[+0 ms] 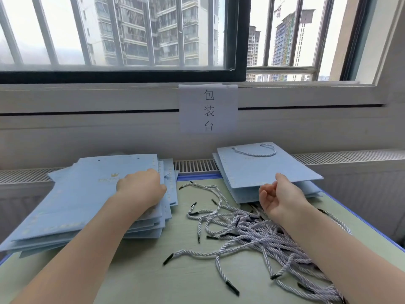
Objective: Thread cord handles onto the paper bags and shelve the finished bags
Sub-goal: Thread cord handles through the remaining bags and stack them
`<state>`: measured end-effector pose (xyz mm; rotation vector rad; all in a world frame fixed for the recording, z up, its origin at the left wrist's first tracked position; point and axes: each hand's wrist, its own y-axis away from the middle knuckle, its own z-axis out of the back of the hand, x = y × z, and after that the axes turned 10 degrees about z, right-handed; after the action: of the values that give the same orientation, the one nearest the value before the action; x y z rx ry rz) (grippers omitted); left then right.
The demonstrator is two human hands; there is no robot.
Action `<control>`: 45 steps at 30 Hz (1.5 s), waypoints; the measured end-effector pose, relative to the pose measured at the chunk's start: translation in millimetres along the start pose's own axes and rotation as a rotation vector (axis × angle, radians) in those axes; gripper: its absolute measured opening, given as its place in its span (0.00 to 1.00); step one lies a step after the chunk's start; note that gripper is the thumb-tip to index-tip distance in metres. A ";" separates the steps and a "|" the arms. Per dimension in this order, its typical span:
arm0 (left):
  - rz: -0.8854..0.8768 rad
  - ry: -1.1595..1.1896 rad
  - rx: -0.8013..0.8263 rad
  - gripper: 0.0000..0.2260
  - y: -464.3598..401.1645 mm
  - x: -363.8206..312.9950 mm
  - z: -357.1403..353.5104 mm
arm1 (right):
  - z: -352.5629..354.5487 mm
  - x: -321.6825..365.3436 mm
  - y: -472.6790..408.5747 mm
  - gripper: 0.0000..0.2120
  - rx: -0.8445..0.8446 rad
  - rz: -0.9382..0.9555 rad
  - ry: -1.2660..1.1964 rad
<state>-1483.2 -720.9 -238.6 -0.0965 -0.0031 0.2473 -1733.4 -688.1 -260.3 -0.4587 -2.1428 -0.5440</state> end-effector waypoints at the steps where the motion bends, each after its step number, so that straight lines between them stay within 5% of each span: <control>1: -0.001 -0.002 -0.005 0.08 1.0 -0.1 1.1 | -1.3 -0.6 0.9 0.16 0.005 -0.003 -0.005; 12: -0.181 -0.119 0.370 0.39 15.1 7.3 24.8 | -16.5 -19.9 24.9 0.17 0.420 0.236 0.354; 18: -0.247 -0.169 0.479 0.44 19.6 16.4 42.5 | -18.0 -35.4 37.0 0.18 0.701 0.282 0.532; 24: -0.259 -0.090 0.424 0.32 22.2 16.2 47.2 | -16.3 -41.7 39.9 0.19 0.820 0.316 0.625; 27: -0.327 0.026 0.257 0.06 21.3 13.4 48.6 | -16.7 -42.1 39.8 0.19 0.826 0.314 0.614; 33: -0.517 0.370 -0.218 0.10 42.7 -8.8 67.9 | -18.9 -37.3 39.6 0.20 0.772 0.187 0.478; 39: -0.750 0.402 -0.005 0.05 87.2 -38.1 74.6 | -20.4 -19.5 39.8 0.16 0.727 -0.117 0.176; 45: -0.823 0.355 0.231 0.07 99.5 -52.3 62.4 | -11.4 -13.8 36.1 0.18 0.890 0.000 0.499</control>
<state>-1559.1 -631.8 -185.5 0.0960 0.3330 -0.5941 -1700.0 -665.7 -257.5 0.1676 -1.6753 0.2975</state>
